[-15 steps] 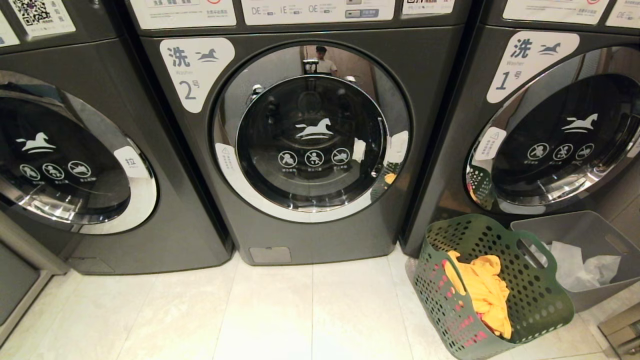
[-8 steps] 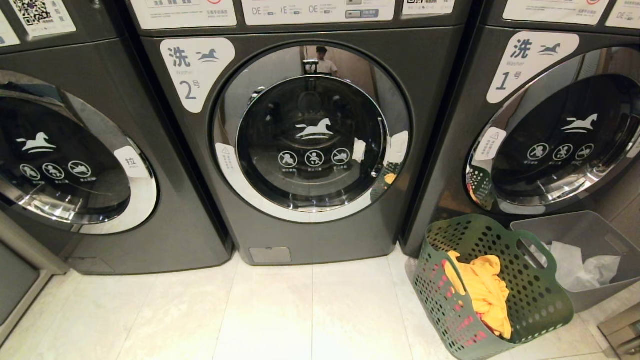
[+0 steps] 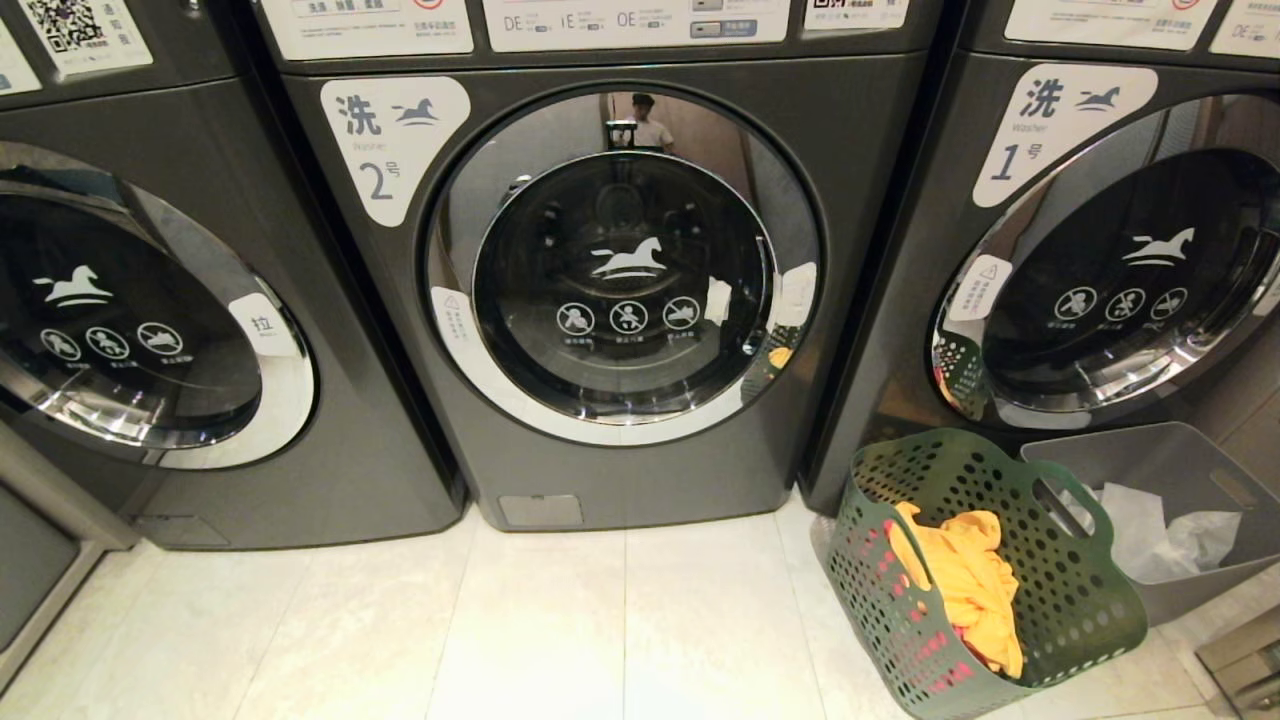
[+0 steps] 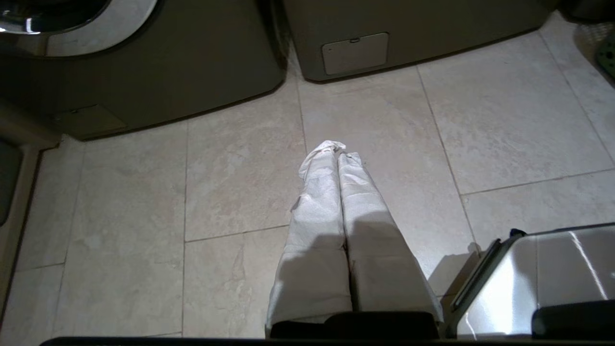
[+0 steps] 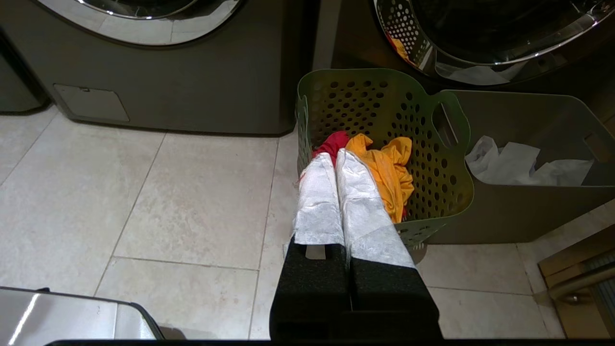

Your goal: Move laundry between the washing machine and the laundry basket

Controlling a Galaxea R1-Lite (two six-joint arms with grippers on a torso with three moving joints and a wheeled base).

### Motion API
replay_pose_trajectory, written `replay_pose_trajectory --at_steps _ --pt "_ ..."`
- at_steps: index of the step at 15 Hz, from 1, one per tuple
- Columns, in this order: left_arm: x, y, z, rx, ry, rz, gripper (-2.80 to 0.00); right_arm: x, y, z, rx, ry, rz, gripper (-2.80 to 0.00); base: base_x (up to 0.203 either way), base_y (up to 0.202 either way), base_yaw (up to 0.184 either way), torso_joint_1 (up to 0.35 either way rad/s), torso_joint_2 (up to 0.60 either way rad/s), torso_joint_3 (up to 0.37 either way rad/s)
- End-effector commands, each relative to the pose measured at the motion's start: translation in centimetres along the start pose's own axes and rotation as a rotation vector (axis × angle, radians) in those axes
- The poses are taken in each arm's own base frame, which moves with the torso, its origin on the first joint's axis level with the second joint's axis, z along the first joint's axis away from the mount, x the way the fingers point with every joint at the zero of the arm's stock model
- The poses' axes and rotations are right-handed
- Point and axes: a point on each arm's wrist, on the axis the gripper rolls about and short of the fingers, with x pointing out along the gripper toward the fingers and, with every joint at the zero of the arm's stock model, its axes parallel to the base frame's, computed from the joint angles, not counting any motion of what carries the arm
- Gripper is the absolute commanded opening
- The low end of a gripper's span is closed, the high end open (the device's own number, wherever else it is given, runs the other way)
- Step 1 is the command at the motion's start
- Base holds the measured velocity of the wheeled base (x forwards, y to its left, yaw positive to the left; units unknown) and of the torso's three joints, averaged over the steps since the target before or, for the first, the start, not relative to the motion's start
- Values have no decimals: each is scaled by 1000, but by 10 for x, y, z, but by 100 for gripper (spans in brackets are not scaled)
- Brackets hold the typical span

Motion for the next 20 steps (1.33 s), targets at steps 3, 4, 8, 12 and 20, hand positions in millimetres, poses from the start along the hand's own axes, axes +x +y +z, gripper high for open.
replay_pose_trajectory --at_steps 3,4,8,12,20 --pt "-1 1 0 -27 35 168 -280 -2 0 0 -2 -18 -1 -280 0 0 0 0 0 0" --pt "-1 0 0 -40 39 198 -280 -2 0 0 -2 -18 -1 -280 0 0 0 0 0 0" --pt "-3 -4 -3 -34 -63 77 -280 -2 0 -1 0 -20 0 -280 0 0 0 0 0 0" --pt "-11 -4 -6 3 -171 118 -280 -2 0 0 -1 -21 0 -280 0 0 0 0 0 0" --pt "-20 -7 -12 6 -295 46 -280 -1 0 0 82 -23 -17 -280 0 0 0 0 0 0"
